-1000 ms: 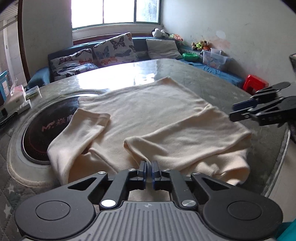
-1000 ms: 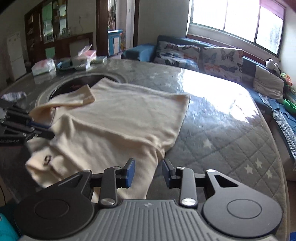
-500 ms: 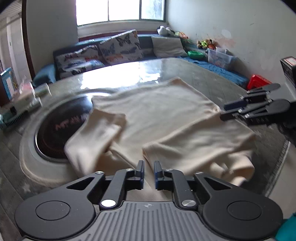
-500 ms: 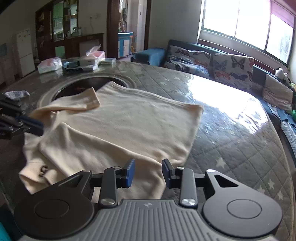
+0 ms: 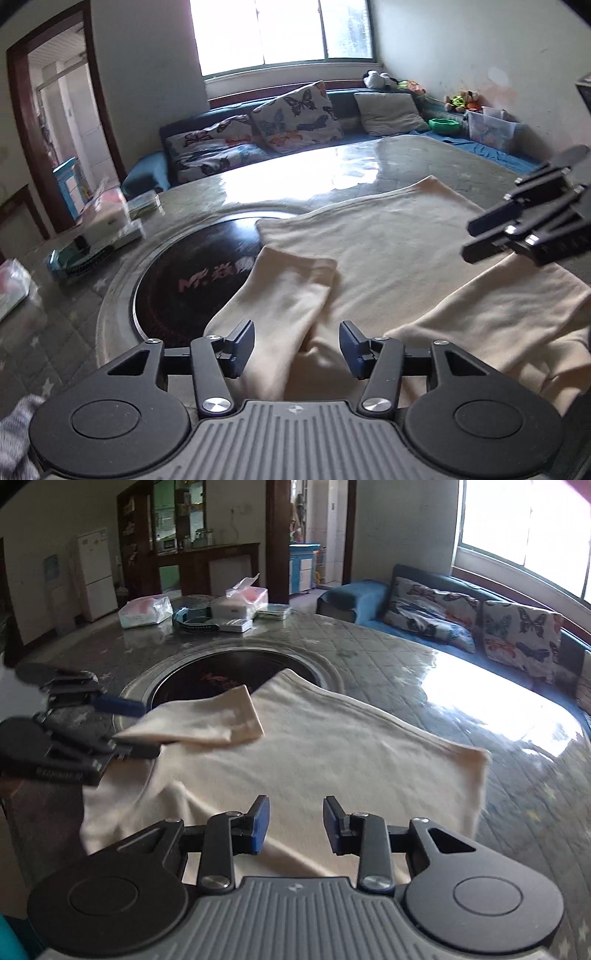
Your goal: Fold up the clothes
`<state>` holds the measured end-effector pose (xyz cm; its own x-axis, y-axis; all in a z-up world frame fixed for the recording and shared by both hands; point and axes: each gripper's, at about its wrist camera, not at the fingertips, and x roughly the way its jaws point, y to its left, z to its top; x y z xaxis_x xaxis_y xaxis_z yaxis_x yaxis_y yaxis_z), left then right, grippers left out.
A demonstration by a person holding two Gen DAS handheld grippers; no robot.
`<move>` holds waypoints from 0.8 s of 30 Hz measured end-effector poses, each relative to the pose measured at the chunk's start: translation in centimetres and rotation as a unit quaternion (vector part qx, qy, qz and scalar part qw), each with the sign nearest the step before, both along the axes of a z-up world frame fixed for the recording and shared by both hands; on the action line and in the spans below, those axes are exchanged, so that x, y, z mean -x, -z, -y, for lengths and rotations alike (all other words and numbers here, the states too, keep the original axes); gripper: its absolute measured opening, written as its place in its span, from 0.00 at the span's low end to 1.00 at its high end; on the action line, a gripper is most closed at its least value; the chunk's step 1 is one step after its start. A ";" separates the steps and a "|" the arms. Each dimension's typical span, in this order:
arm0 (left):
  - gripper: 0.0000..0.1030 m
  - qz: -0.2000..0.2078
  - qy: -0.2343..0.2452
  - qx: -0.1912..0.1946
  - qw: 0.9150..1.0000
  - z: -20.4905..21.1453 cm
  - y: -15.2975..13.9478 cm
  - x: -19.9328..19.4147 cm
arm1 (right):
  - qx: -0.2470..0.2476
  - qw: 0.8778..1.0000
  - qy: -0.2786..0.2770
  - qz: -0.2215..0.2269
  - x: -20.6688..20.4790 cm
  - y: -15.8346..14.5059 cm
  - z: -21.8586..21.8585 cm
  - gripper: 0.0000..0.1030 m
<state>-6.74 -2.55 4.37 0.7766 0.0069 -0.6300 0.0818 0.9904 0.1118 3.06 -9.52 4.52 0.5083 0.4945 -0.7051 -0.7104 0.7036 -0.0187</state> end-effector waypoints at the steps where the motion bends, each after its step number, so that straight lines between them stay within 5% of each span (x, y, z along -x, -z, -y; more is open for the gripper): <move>1: 0.54 -0.004 -0.007 0.006 1.000 -0.3 0.1 0.2 | 0.003 1.000 -0.003 -0.001 -0.5 0.1 -0.8 0.31; 13: 0.46 -0.019 0.054 0.014 0.998 2.3 0.9 -6.4 | 0.015 1.000 0.006 -0.027 -1.0 2.0 -2.8 0.31; 16: 0.37 -0.023 0.056 -0.007 0.998 3.4 1.9 -7.5 | 0.018 0.999 0.017 -0.030 -1.0 2.2 -2.2 0.31; 20: 0.07 -0.023 0.050 0.009 0.998 2.2 2.2 -7.4 | 0.025 0.999 0.018 -0.026 -0.7 2.2 -1.9 0.31; 24: 0.02 0.001 0.002 0.053 0.999 -1.2 0.8 -6.3 | 0.021 1.000 0.014 -0.018 -0.2 1.8 -2.2 0.31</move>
